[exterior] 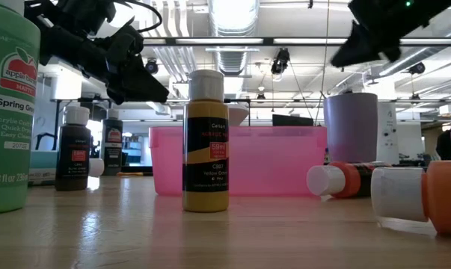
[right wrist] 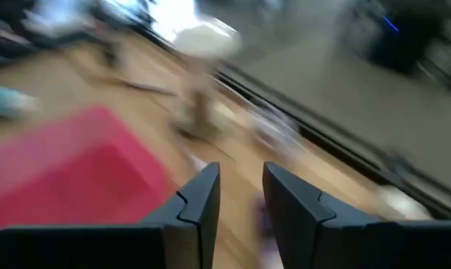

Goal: Pick & Place Paint Supplies
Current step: Put the silver paintbrush into the purple cup

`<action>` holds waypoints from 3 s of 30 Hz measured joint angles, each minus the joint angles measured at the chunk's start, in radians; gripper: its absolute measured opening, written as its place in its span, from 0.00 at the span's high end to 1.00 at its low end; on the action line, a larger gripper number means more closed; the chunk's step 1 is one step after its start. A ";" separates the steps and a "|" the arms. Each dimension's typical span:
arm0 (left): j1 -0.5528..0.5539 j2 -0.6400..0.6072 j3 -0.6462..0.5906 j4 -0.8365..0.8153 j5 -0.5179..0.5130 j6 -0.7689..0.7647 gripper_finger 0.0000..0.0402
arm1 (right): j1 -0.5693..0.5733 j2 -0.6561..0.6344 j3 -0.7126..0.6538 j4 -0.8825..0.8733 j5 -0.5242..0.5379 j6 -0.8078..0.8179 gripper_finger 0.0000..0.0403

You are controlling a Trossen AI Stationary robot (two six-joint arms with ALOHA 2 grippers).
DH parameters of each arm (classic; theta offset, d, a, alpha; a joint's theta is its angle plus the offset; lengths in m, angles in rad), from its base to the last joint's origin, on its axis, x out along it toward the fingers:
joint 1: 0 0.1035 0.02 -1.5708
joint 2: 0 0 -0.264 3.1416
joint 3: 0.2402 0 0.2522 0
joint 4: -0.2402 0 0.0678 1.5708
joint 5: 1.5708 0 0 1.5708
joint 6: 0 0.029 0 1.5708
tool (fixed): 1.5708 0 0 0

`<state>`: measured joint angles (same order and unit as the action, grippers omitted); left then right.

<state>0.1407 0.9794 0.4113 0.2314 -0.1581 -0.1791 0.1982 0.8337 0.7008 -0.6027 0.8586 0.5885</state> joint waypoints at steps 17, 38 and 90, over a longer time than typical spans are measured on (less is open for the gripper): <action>0.000 0.000 0.000 0.000 0.000 0.000 0.59 | -0.541 -0.007 0.042 -0.512 -0.277 0.226 0.62; 0.000 0.000 0.000 0.000 0.000 0.012 0.59 | -0.967 0.161 -0.100 -0.291 -0.661 -0.013 0.77; 0.000 0.000 -0.001 0.009 0.000 0.050 0.59 | -1.043 0.557 -0.127 -0.091 -0.660 0.029 0.80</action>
<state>0.1410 0.9794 0.4107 0.2401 -0.1581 -0.1295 -0.8444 1.3905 0.5736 -0.6938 0.1990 0.6171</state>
